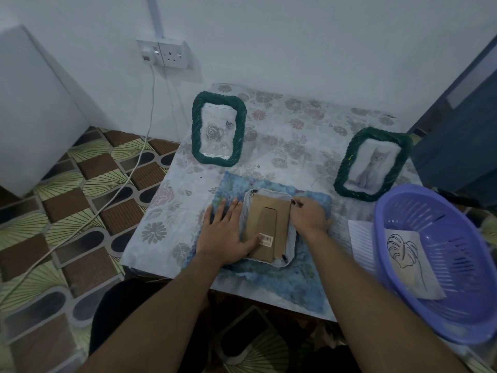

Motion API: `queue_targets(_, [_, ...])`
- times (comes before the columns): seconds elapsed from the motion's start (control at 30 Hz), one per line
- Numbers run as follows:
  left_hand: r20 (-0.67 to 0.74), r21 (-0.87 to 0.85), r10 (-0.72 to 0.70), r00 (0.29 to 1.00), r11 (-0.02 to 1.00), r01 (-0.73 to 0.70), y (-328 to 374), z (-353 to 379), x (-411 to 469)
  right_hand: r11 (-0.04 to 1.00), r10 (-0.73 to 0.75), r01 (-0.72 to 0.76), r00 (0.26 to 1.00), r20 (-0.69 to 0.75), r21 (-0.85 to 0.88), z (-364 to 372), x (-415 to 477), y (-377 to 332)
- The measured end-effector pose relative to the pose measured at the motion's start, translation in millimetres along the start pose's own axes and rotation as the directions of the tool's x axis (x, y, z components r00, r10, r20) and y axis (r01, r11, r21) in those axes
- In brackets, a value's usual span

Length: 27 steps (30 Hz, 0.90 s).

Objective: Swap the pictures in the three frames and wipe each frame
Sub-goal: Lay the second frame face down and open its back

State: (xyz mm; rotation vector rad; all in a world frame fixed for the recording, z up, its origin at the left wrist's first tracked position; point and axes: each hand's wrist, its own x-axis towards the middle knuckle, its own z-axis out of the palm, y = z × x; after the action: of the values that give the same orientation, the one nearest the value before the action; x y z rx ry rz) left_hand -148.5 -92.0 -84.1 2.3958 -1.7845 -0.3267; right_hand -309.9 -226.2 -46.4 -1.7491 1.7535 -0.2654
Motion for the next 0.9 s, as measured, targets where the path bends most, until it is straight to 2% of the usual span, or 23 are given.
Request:
queue_targets(0.07, [-0.002, 0.001, -0.002, 1.000, 1.000, 0.002, 1, 0, 0, 0.995, -0.087, 0.089, 0.995, 0.043, -0.043, 2, -6, 6])
queue_targets(0.13, [0.001, 0.002, -0.005, 1.000, 1.000, 0.005, 1, 0, 0, 0.969, -0.178, 0.180, 0.984, 0.022, -0.168, 3, -22, 12])
queue_targets(0.23, [0.005, -0.005, -0.006, 1.000, 1.000, 0.006, 1, 0, 1, 0.886, -0.397, 0.373, 0.917, -0.037, -0.274, 8, -53, 25])
queue_targets(0.3, [-0.007, -0.014, -0.005, 1.000, 1.000, 0.005, 0, 1, 1, 0.842, -0.460, 0.450, 0.887, 0.037, -0.299, 16, -66, 36])
queue_targets(0.37, [-0.014, -0.020, -0.003, 1.000, 1.000, 0.003, 0, 3, 1, 0.816, -0.462, 0.477, 0.878, 0.127, -0.326, 24, -73, 46])
queue_targets(0.47, [0.003, -0.010, -0.002, 1.000, 1.000, 0.002, -1, 3, 1, 0.798, -0.455, 0.485, 0.874, 0.170, -0.357, 30, -77, 54])
queue_targets(0.77, [0.051, -0.047, -0.007, 0.999, 0.999, 0.009, 0, -1, 2, 0.788, -0.450, 0.463, 0.883, 0.133, -0.407, 31, -80, 55])
queue_targets(0.9, [0.114, -0.135, -0.072, 0.991, 0.987, 0.087, 1, -9, 3, 0.796, -0.453, 0.458, 0.884, 0.114, -0.395, 33, -80, 57])
